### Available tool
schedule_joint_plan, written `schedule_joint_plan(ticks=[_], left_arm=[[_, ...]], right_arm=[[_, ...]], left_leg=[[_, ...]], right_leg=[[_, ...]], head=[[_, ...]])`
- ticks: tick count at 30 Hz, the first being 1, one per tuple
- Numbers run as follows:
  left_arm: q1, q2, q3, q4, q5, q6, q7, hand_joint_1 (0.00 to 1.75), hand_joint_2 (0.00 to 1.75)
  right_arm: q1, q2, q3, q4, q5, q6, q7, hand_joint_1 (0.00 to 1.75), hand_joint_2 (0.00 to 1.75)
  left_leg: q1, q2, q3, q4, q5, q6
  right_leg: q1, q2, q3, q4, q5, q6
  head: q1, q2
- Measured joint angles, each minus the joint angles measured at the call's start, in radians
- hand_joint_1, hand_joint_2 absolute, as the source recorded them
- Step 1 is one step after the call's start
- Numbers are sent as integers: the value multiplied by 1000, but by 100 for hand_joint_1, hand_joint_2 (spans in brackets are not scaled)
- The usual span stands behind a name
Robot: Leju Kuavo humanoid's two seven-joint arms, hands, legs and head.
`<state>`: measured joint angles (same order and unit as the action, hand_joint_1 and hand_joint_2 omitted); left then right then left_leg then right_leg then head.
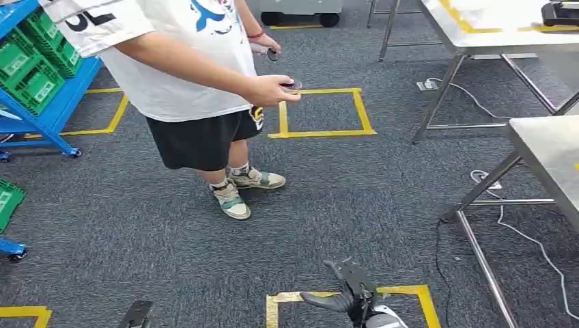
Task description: Take the parts from the cabinet and place them on the table.
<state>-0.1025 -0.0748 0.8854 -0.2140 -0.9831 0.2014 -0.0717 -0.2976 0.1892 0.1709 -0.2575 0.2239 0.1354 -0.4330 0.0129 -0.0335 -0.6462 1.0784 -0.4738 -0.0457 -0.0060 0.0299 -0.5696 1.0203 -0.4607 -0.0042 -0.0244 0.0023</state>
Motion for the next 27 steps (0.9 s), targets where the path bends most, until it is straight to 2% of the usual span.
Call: schedule_joint_plan(ticks=[2,3,4,5,6,7,8,9,12,13,14,15,17,18,19,20,22,23,24,27], left_arm=[[-7,0,0,0,0,0,0,0,0],[-7,0,0,0,0,0,0,0,0],[-6,0,0,0,0,0,0,0,0],[-6,0,0,0,0,0,0,0,0],[-6,0,0,0,0,-1,0,0,0],[-8,0,0,0,0,-2,0,0,0],[-10,1,0,0,-1,-3,0,0,0],[-15,1,0,0,-1,-4,0,0,0],[-14,2,0,0,-2,-13,0,0,0],[-14,3,0,0,-3,-16,0,0,0],[-13,2,0,0,-3,-17,0,0,0],[-16,3,0,0,-3,-17,0,0,0],[-21,5,0,0,-4,-17,0,0,0],[-20,5,0,0,-5,-17,0,0,0],[-19,5,0,0,-4,-17,0,0,0],[-18,5,0,0,-5,-18,0,0,0],[-19,4,0,0,-5,-18,0,0,0],[-19,4,0,0,-5,-18,1,0,0],[-21,6,0,0,-5,-18,0,0,0],[-15,8,2,0,0,-27,0,0,0]], right_arm=[[2,0,0,0,3,1,0,0,175],[2,0,0,0,5,2,0,0,175],[2,0,0,0,7,3,0,0,175],[0,0,0,0,8,6,0,0,175],[-2,0,0,0,8,6,0,0,175],[-4,0,0,0,9,6,0,0,175],[-6,0,0,0,9,7,0,0,175],[-8,0,0,0,8,7,0,0,175],[-10,2,0,0,8,10,2,0,175],[-12,3,0,0,8,11,2,0,175],[-13,3,0,0,8,13,2,0,175],[-14,2,0,0,8,14,2,0,175],[-11,2,0,0,8,15,2,0,175],[-9,2,0,0,8,15,2,0,175],[-8,2,0,0,8,16,2,0,175],[-8,2,0,0,8,16,2,0,175],[-9,2,0,0,7,16,2,0,175],[-10,2,0,0,7,16,0,0,175],[-12,2,0,0,7,17,-1,0,175],[-13,6,0,0,8,24,0,0,175]], left_leg=[[0,11,-79,162,-71,-2],[0,14,-104,213,-84,-2],[0,16,-107,218,-74,-2],[0,17,-87,180,-42,0],[0,23,-47,106,-2,2],[0,39,3,16,37,4],[-4,84,46,-52,55,8],[-8,88,60,-93,48,7],[-12,61,49,-85,50,22],[-6,54,53,-91,55,31],[-3,47,54,-92,56,34],[-2,41,53,-92,56,40],[-3,22,53,-92,57,44],[-4,13,53,-91,56,45],[-4,3,53,-91,56,45],[-4,-6,54,-91,56,45],[-2,-30,57,-90,56,42],[-1,-38,58,-90,55,37],[-6,-45,53,-84,54,29],[5,-63,45,-95,67,8]], right_leg=[[5,-26,-1,0,-2,-4],[6,-37,-1,0,-2,-5],[6,-47,-1,0,-2,-5],[7,-57,-1,0,-3,-5],[7,-66,1,0,-4,-4],[7,-76,3,0,-5,-2],[9,-82,5,0,-7,2],[19,-89,0,11,-14,11],[15,-113,7,-1,-11,25],[13,-113,6,2,-17,32],[11,-81,-5,21,-33,39],[10,-54,-26,73,-65,42],[8,-35,-109,247,-138,46],[8,-34,-143,310,-157,47],[8,-34,-156,325,-150,46],[7,-33,-145,292,-119,45],[4,-22,-66,124,-26,41],[-2,9,-22,37,6,43],[-4,33,-9,7,-11,41],[6,18,-10,13,-3,20]], head=[[1,0],[1,0],[1,0],[0,0],[1,0],[0,0],[0,0],[-1,0],[5,0],[3,0],[8,0],[11,0],[14,0],[13,0],[13,0],[13,0],[14,0],[14,0],[13,0],[12,0]])
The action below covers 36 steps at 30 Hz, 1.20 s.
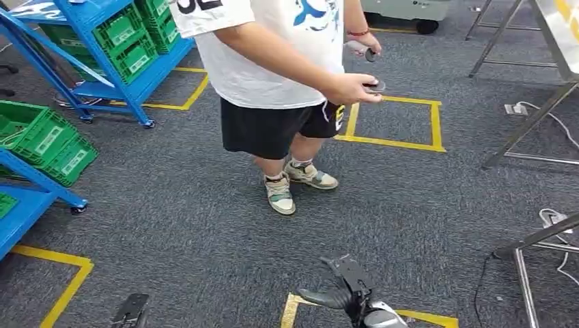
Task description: Take the parts from the cabinet and place them on the table.
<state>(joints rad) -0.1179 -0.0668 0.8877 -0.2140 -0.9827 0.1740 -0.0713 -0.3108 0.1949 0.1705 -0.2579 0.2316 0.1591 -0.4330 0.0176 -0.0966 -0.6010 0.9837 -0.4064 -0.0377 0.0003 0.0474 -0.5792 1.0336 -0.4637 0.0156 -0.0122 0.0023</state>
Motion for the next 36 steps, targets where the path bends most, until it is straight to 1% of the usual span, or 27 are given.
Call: schedule_joint_plan(ticks=[1,3,4,6,7,8,9,10,11,12,13,16,17,18,19,21,22,23,24,26,27,28,31,32,33,34,36], left_arm=[[1,3,2,0,0,-3,0,0,0],[-3,3,3,0,0,-9,0,0,0],[-9,4,3,0,0,-9,0,0,0],[-15,6,6,0,0,-9,0,0,0],[-14,8,8,0,0,-9,0,0,0],[-12,9,10,0,0,-9,0,0,0],[-11,12,11,0,-1,-10,-1,0,0],[-12,16,11,0,-4,-10,-1,0,0],[-12,19,11,0,-7,-11,-1,0,0],[-14,20,11,0,-7,-12,-1,0,0],[-18,23,12,0,-8,-12,-1,0,0],[-8,24,13,0,-15,-19,10,0,0],[-4,23,13,0,-22,-28,12,0,0],[0,20,13,0,-26,-33,12,0,0],[0,20,13,0,-30,-36,12,0,0],[3,20,13,0,-34,-39,12,0,0],[5,20,12,0,-40,-39,14,0,0],[8,20,11,0,-47,-39,18,0,0],[9,20,9,0,-55,-38,21,0,0],[8,20,3,0,-68,-38,30,0,0],[7,22,-1,0,-73,-38,30,0,0],[3,25,-3,0,-75,-38,31,0,0],[-1,32,-10,0,-78,-38,32,0,0],[-3,33,-10,0,-78,-38,32,0,0],[-6,31,-11,0,-78,-39,32,0,0],[-14,31,-12,0,-78,-39,32,0,0],[-29,32,-13,0,-78,-39,32,0,0]], right_arm=[[-2,4,0,0,1,0,2,0,175],[-9,11,0,0,2,4,3,0,175],[-10,13,0,0,3,8,4,0,175],[-8,14,0,0,7,14,4,0,175],[-8,15,0,0,12,23,-2,0,175],[-7,18,1,0,16,29,-8,0,175],[-7,21,1,0,18,29,-13,0,175],[-7,26,1,-1,17,29,-20,0,175],[-7,31,1,-1,15,29,-26,0,175],[-7,32,1,-2,13,30,-29,0,175],[-7,33,1,-2,13,32,-30,0,175],[-4,39,1,-2,9,34,-35,0,175],[-3,40,1,-3,-1,35,-37,0,175],[-2,40,1,-3,-5,39,-40,0,175],[1,40,1,-3,-7,42,-44,0,175],[10,40,0,-3,-10,42,-47,0,175],[15,40,0,-3,-10,43,-50,0,175],[18,40,0,-3,-11,43,-53,0,175],[21,40,0,-3,-16,42,-56,0,175],[22,40,-4,-4,-34,45,-64,0,175],[23,40,-6,-3,-32,47,-66,0,175],[23,41,-6,-3,-29,48,-68,0,175],[28,42,-7,-4,-31,52,-70,0,175],[26,44,-7,-5,-33,54,-70,0,175],[22,45,-7,-5,-34,55,-69,0,175],[18,45,-7,-5,-34,56,-70,0,175],[19,45,-8,-5,-34,57,-68,0,175]], left_leg=[[0,-6,0,0,0,-6],[-4,57,-22,44,-37,-10],[-4,73,-60,123,-81,-14],[-4,79,-139,289,-147,-19],[-4,80,-155,321,-152,-19],[-4,81,-149,310,-134,-20],[-4,84,-120,254,-97,-19],[-4,92,-72,165,-52,-18],[-4,117,-18,72,-16,-18],[-9,170,14,15,-16,-18],[-11,157,14,5,-15,-4],[-16,132,10,3,-14,13],[-8,123,13,0,-10,20],[-7,117,14,0,-11,28],[-7,107,13,0,-10,33],[-7,85,12,0,-9,35],[-8,76,13,0,-10,35],[-7,65,13,0,-10,35],[-7,54,14,1,-10,35],[-3,30,18,1,-10,30],[-2,22,17,1,-10,25],[-8,11,10,11,-13,17],[1,-7,2,-1,2,-4],[1,-12,1,-1,1,-10],[-1,25,-9,18,-18,-10],[-3,54,-34,73,-55,-11],[-4,73,-109,235,-130,-16]], right_leg=[[-2,-6,1,-7,5,-8],[-5,-22,5,-14,10,-23],[-2,-34,4,-14,9,-26],[1,-59,4,-14,7,-29],[1,-68,4,-14,7,-30],[1,-78,4,-14,6,-30],[1,-86,5,-14,6,-30],[1,-95,6,-14,5,-28],[1,-103,8,-14,3,-25],[10,-109,9,-12,0,-20],[15,-114,8,-8,-4,-15],[14,-141,18,-17,-5,-2],[10,-126,11,-6,-19,8],[9,-86,0,27,-43,14],[7,-64,-29,98,-80,15],[7,-52,-109,269,-151,17],[7,-51,-136,317,-161,17],[6,-51,-141,316,-147,17],[6,-50,-123,269,-111,16],[-1,-30,-35,80,-13,14],[-8,7,-6,18,3,17],[-11,20,9,-8,-7,14],[0,3,2,3,0,-3],[-5,-6,3,-5,6,-12],[-6,-14,5,-9,9,-19],[-5,-22,4,-10,9,-25],[0,-48,3,-10,7,-29]], head=[[0,0],[-7,0],[-7,0],[-6,0],[-6,0],[-6,0],[-7,0],[-6,0],[-7,0],[-8,0],[-8,0],[-6,0],[-6,0],[-2,0],[0,0],[0,0],[-1,0],[0,0],[-1,0],[0,0],[0,0],[0,0],[-2,0],[-1,0],[-3,0],[-8,0],[-7,0]])
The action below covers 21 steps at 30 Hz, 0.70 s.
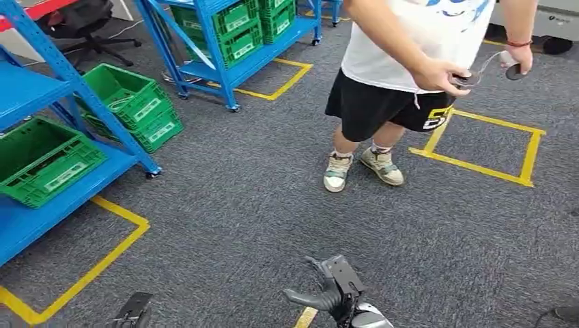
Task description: Take the parts from the cabinet and place them on the table.
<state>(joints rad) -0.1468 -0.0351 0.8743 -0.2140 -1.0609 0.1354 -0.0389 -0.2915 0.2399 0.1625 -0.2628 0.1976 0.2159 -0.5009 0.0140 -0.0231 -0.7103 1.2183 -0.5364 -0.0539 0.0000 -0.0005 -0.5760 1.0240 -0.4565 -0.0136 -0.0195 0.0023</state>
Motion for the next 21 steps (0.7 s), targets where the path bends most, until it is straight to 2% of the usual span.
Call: schedule_joint_plan(ticks=[1,2,3,4,5,6,7,8,10,11,12,13,15,16,17,18,19,20,21], left_arm=[[-2,0,0,0,0,0,0,0,0],[-1,-1,0,0,0,-1,0,0,0],[-2,-2,0,0,5,-5,-5,0,0],[-4,-2,0,0,8,-8,-8,0,0],[-10,-3,0,0,8,-13,-9,0,0],[-17,-4,-1,0,8,-21,-9,0,0],[-28,-7,-2,0,7,-27,-8,0,0],[-35,-11,-2,0,7,-31,-7,0,0],[-31,-16,-2,0,8,-36,-6,0,0],[-28,-18,-2,0,10,-36,-6,0,0],[-25,-22,-2,0,14,-36,-5,0,0],[-26,-25,-2,0,15,-36,-5,0,0],[-26,-26,-2,0,15,-35,-5,0,0],[-24,-26,-2,0,16,-35,-5,0,0],[-21,-27,-1,0,16,-35,-5,0,0],[-18,-28,-1,0,16,-35,-5,0,0],[-16,-31,-1,0,16,-35,-5,0,0],[-15,-32,-1,0,16,-35,-4,0,0],[-16,-33,-1,0,17,-35,-2,0,0]], right_arm=[[1,0,0,0,1,0,1,0,175],[1,0,0,0,3,1,1,0,175],[-1,0,0,0,7,1,1,0,175],[-4,0,0,0,9,1,1,0,175],[-9,0,0,0,10,2,1,0,175],[-15,0,0,-1,13,3,1,0,175],[-19,0,0,-3,14,5,1,0,175],[-23,0,0,-4,14,5,6,0,175],[-24,0,0,-4,15,3,17,0,175],[-23,0,0,-5,14,1,24,0,175],[-23,0,0,-5,11,-2,27,0,175],[-22,-1,0,-5,10,-2,28,0,175],[-15,-4,0,-5,9,-2,31,0,175],[-9,-6,-1,-5,9,-2,32,0,175],[-4,-7,0,-5,9,-2,32,0,175],[-2,-8,0,-5,8,-2,34,0,175],[-2,-8,0,-5,8,-2,34,0,175],[-3,-8,0,-5,8,-3,34,0,175],[-3,-8,-1,-5,9,-2,34,0,175]], left_leg=[[0,3,-29,63,-20,-1],[0,6,-37,80,-15,-1],[0,7,-21,53,11,-1],[0,11,13,-11,49,0],[0,23,62,-99,92,2],[-2,59,111,-184,122,5],[-11,79,132,-231,112,5],[-8,69,126,-228,114,17],[-12,53,122,-228,112,25],[-9,45,124,-232,116,34],[-4,40,127,-234,118,39],[-2,33,127,-234,118,45],[-1,17,125,-234,118,50],[-2,8,125,-234,118,51],[-2,-1,126,-234,118,51],[-1,-12,126,-233,118,50],[0,-24,127,-233,118,50],[3,-36,129,-232,117,47],[4,-42,130,-231,116,44]], right_leg=[[1,-11,0,0,-1,-1],[2,-20,0,0,-1,-1],[2,-28,0,0,-1,-1],[2,-37,0,0,-1,-1],[1,-46,2,0,-1,0],[4,-54,4,0,-3,4],[14,-62,0,7,-7,12],[15,-71,0,4,-7,15],[12,-85,7,0,-6,23],[11,-90,9,0,-10,30],[8,-54,-2,15,-22,40],[6,-26,-21,58,-52,44],[4,-7,-100,224,-126,48],[4,-5,-135,293,-149,49],[4,-4,-155,325,-149,50],[4,-4,-149,303,-124,50],[2,-1,-121,238,-80,48],[-2,8,-76,144,-30,48],[-5,21,-47,86,-4,49]], head=[[0,0],[0,0],[-1,0],[0,0],[-1,0],[-1,0],[-3,0],[0,0],[1,0],[-2,0],[2,0],[6,0],[8,0],[8,0],[7,0],[8,0],[8,0],[7,0],[7,0]])
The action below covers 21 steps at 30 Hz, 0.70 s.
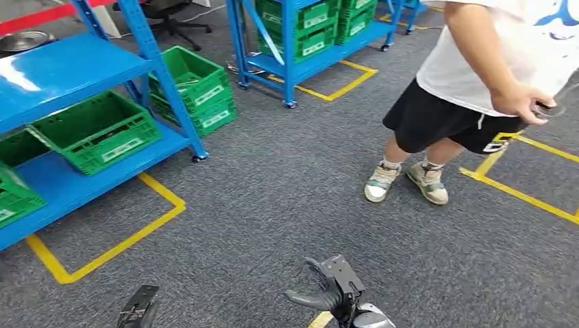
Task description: Take the parts from the cabinet and place them on the table.
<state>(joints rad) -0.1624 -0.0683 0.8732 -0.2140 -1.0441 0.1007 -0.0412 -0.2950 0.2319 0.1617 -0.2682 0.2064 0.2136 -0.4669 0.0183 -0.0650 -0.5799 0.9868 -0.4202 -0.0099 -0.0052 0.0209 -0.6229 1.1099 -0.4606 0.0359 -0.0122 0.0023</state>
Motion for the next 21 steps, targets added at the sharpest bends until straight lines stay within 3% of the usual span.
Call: schedule_joint_plan(ticks=[1,5,6,7,8,10,11,12,13,15,16,17,18,21], left_arm=[[0,0,0,0,1,1,0,0,0],[16,-3,0,0,1,0,1,0,0],[17,-3,0,0,-1,-1,1,0,0],[17,-9,0,0,-2,-2,1,0,0],[14,-11,0,0,-3,-2,1,0,0],[8,-14,0,0,-4,-3,1,0,0],[8,-14,0,0,-4,-3,1,0,0],[10,-14,0,0,-5,-4,1,0,0],[10,-14,0,0,-5,-4,1,0,0],[8,-13,0,0,-5,-4,1,0,0],[6,-13,0,0,-5,-4,1,0,0],[1,-13,0,0,-5,-4,1,0,0],[-3,-14,0,0,-5,-4,1,0,0],[1,-13,0,0,-5,-3,1,0,0]], right_arm=[[0,0,0,0,1,1,0,0,175],[3,0,0,0,7,5,-1,0,175],[1,0,0,0,8,5,-1,0,175],[0,0,0,0,8,6,-2,0,175],[0,0,0,0,8,6,-2,0,175],[5,0,0,0,8,7,-2,0,175],[6,0,0,0,8,7,-2,0,175],[6,0,0,0,7,7,-2,0,175],[5,0,0,0,6,7,-2,0,175],[3,0,0,0,5,7,-3,0,175],[2,0,0,0,4,7,-3,0,175],[2,0,0,0,3,7,-3,0,175],[1,-1,0,0,3,7,-3,0,175],[0,1,0,0,3,8,-3,0,175]], left_leg=[[-3,-13,-3,2,-1,-11],[5,-37,-11,-7,11,-36],[5,-35,-14,-6,8,-38],[-1,11,-24,19,-13,-41],[-2,33,-49,72,-47,-43],[-2,49,-133,251,-127,-46],[-2,49,-160,308,-142,-45],[-2,50,-166,320,-136,-45],[-2,50,-152,291,-111,-44],[-2,67,-65,128,-25,-39],[-4,104,-20,48,4,-36],[-15,139,1,3,-4,-37],[-12,124,-4,4,-2,-27],[-15,99,-8,0,1,-12]], right_leg=[[-5,50,35,-69,-4,6],[1,29,40,-75,5,-21],[-5,19,41,-81,10,-29],[-4,11,42,-83,11,-35],[-3,1,42,-83,10,-40],[2,-25,41,-83,8,-44],[3,-35,41,-83,8,-44],[3,-46,41,-83,7,-45],[3,-54,42,-83,7,-45],[3,-71,45,-83,6,-43],[5,-78,48,-83,4,-39],[15,-83,46,-77,0,-33],[16,-88,46,-79,0,-27],[13,-117,55,-86,-1,-15]], head=[[1,0],[-2,0],[-1,0],[-7,0],[-11,0],[-10,0],[-10,0],[-10,0],[-10,0],[-10,0],[-11,0],[-11,0],[-9,0],[-7,0]])
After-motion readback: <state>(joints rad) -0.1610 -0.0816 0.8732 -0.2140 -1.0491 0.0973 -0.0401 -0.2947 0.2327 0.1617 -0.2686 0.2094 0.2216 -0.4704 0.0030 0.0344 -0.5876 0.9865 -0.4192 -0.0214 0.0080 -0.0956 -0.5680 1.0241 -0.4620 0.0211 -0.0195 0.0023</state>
